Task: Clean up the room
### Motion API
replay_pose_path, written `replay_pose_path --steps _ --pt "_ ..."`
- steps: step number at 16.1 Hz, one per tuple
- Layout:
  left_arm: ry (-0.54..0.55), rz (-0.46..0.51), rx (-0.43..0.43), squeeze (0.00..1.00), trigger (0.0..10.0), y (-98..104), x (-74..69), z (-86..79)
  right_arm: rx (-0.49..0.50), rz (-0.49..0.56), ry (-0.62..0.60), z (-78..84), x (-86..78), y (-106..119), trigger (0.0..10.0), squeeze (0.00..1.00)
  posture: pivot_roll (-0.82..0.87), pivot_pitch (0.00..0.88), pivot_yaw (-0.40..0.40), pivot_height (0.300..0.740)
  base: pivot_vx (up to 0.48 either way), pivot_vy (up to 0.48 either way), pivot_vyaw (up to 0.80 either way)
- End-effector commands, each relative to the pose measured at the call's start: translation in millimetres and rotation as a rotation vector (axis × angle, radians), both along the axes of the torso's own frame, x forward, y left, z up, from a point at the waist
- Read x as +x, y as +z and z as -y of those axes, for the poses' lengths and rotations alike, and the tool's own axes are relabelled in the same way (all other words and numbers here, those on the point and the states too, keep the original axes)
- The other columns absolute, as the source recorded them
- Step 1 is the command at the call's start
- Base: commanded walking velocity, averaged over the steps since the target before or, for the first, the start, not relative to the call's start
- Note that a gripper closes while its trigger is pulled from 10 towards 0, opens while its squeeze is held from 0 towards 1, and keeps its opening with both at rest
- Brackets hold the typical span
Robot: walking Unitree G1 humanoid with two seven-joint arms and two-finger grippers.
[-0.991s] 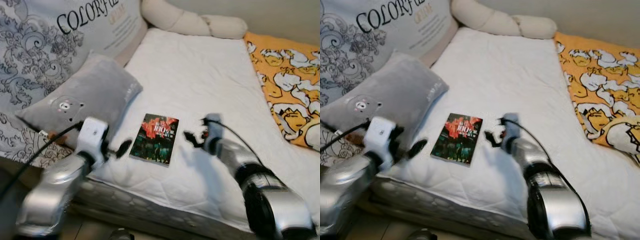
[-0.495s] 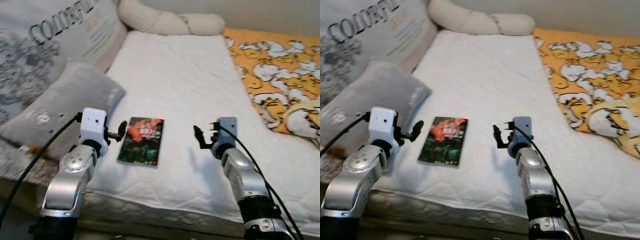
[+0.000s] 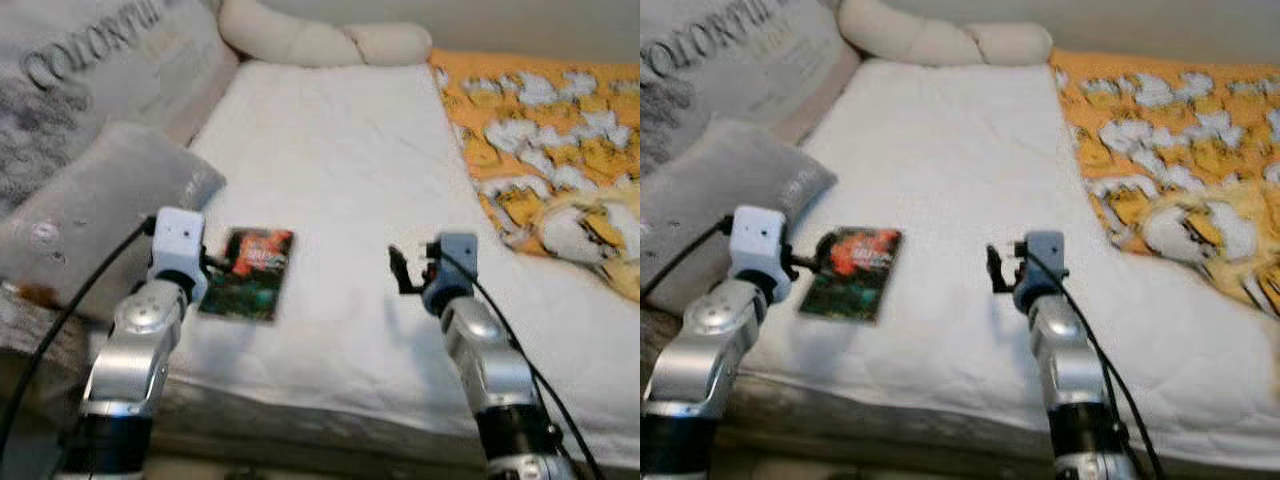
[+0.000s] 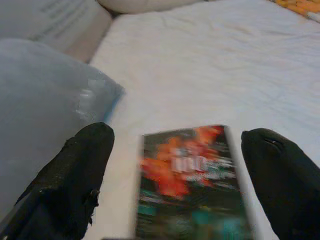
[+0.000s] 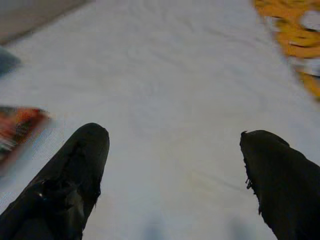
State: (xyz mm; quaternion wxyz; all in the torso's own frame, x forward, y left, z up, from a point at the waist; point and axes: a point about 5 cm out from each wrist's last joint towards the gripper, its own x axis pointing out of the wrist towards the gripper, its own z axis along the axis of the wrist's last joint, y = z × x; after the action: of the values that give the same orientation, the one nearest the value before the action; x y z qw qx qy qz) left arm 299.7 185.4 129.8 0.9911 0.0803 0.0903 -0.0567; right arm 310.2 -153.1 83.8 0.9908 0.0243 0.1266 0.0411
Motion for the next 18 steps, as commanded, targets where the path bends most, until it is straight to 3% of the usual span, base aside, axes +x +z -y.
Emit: replay_pose_path --steps 1,14,18 --pt "0.006 0.02 0.014 0.0 10.0 4.1 2.4 -2.4 0.004 0.001 -0.011 -0.6 -0.1 1.3 10.0 1.0 -0.02 0.0 0.018 0.74 0.0 -0.311 0.0" --pt "-0.015 0.026 0.027 0.0 10.0 3.1 5.5 0.7 -0.001 -0.017 -0.012 -5.5 0.3 -1.4 10.0 1.0 -0.02 0.0 0.025 0.74 0.0 -0.304 0.0" --pt "-0.013 0.021 0.004 0.0 10.0 2.5 6.2 2.5 -0.015 -0.038 0.035 -10.8 -0.8 -4.2 10.0 1.0 -0.02 0.0 0.024 0.74 0.0 0.0 0.0"
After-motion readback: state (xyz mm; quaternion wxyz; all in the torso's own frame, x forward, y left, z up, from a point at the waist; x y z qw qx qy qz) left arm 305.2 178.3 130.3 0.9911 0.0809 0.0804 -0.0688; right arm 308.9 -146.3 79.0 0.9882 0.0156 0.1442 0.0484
